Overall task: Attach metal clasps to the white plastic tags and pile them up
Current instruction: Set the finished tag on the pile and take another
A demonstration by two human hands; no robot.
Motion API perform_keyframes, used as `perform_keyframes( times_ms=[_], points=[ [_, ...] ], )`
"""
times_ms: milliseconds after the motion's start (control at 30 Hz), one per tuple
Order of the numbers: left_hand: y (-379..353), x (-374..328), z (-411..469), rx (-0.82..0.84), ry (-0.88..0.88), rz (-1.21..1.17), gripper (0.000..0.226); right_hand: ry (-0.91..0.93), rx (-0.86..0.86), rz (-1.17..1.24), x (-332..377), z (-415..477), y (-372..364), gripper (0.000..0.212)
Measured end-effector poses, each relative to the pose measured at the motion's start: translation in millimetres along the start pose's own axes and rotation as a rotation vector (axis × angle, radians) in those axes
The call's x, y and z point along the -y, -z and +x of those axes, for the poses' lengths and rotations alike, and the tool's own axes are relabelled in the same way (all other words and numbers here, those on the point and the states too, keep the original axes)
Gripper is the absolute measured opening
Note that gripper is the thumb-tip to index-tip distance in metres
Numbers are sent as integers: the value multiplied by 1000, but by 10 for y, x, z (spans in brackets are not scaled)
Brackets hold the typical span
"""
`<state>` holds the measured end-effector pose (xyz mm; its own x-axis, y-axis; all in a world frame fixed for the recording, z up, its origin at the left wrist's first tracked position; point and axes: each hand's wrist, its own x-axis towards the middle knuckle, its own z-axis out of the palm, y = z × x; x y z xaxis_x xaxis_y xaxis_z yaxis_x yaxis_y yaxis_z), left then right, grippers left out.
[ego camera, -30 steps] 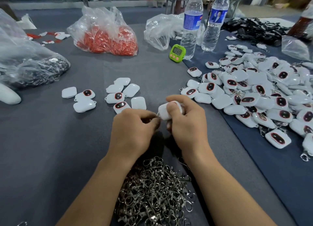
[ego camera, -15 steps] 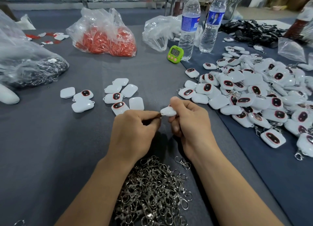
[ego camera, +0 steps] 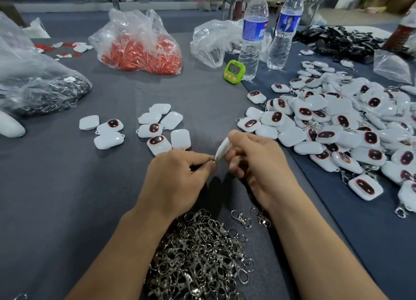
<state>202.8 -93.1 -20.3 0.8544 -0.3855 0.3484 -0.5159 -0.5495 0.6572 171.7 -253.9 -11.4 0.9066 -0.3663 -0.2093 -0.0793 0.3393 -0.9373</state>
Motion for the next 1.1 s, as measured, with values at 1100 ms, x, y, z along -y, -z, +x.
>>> perform_keyframes(
  times_ms=[1100],
  points=[
    [5, -49, 44, -246, -42, -82, 15, 295, 250, -599, -146, 1, -87, 30]
  ],
)
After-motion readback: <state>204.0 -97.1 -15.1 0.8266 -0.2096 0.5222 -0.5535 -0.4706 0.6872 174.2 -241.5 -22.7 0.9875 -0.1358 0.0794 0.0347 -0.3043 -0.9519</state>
